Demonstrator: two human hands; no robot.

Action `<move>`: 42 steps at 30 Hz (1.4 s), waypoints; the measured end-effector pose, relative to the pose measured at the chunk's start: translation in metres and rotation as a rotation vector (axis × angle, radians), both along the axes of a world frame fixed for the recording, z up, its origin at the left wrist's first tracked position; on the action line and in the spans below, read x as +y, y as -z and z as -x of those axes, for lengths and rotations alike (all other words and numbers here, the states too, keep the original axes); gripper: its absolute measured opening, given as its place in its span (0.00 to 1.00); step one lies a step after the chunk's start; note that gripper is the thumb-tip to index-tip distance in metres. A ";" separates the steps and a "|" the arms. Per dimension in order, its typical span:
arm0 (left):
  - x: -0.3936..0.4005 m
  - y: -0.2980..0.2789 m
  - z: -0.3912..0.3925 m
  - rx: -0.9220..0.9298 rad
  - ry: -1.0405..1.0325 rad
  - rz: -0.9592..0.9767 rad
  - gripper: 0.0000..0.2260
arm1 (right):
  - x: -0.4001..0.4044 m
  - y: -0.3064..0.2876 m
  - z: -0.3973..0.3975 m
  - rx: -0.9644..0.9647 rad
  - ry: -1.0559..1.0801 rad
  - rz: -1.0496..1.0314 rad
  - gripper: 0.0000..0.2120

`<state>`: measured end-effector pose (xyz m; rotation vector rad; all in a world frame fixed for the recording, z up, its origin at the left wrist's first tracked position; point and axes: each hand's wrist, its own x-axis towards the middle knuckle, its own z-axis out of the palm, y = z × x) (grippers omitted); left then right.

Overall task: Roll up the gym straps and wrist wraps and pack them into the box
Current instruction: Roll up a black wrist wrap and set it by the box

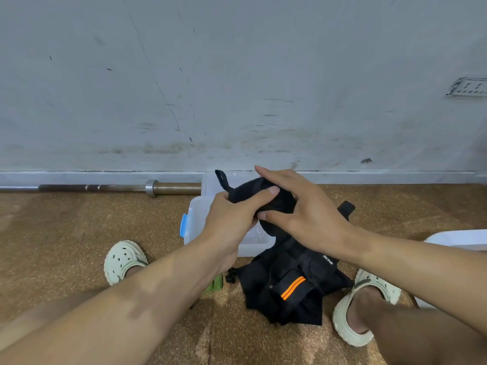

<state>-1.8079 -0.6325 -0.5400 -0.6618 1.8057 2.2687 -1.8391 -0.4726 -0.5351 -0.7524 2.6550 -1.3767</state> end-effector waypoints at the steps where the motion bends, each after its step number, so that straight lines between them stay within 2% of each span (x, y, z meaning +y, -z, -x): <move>1: -0.001 0.001 0.001 -0.001 -0.013 -0.014 0.38 | -0.002 0.000 0.000 0.011 -0.005 -0.013 0.37; 5: -0.001 -0.002 0.002 0.017 -0.099 -0.049 0.27 | -0.010 -0.002 -0.003 0.043 0.014 -0.049 0.37; 11: -0.001 -0.005 0.003 0.081 -0.158 0.016 0.31 | -0.017 -0.002 -0.003 0.077 0.092 -0.026 0.39; 14: -0.001 -0.010 0.003 0.121 -0.214 0.058 0.33 | -0.014 0.003 0.001 -0.008 0.100 -0.003 0.44; 16: -0.004 -0.016 0.006 0.136 -0.238 0.073 0.39 | -0.012 0.006 0.007 -0.045 0.146 -0.052 0.38; 20: -0.016 -0.027 0.010 0.140 -0.298 -0.020 0.31 | 0.002 0.002 0.027 -0.059 0.222 -0.170 0.17; 22: -0.020 -0.029 0.011 0.145 -0.295 -0.032 0.30 | 0.013 -0.001 0.035 -0.067 0.246 -0.223 0.09; 26: -0.020 -0.028 0.015 0.153 -0.302 -0.078 0.30 | 0.023 0.001 0.039 -0.082 0.311 -0.303 0.10; 29: -0.017 -0.022 0.017 0.158 -0.342 -0.090 0.30 | 0.004 0.003 0.022 -0.044 0.185 -0.327 0.08; 31: -0.012 -0.016 0.016 0.176 -0.353 -0.055 0.34 | -0.014 0.006 0.007 -0.048 0.129 -0.274 0.03; 33: -0.007 -0.013 0.013 0.204 -0.362 0.000 0.38 | -0.026 0.007 -0.002 -0.124 0.103 -0.164 0.04; 35: -0.003 -0.014 0.009 0.240 -0.347 0.058 0.44 | -0.032 0.003 -0.005 -0.340 0.095 0.067 0.04; 39: 0.000 -0.010 0.003 0.330 -0.266 0.172 0.50 | -0.025 -0.013 0.003 -0.764 0.035 0.513 0.16; 41: 0.000 -0.008 0.001 0.363 -0.221 0.244 0.52 | -0.019 -0.021 0.004 -0.874 -0.019 0.643 0.15; 42: 0.000 -0.008 0.000 0.377 -0.192 0.290 0.53 | -0.018 -0.024 0.004 -0.893 -0.035 0.641 0.18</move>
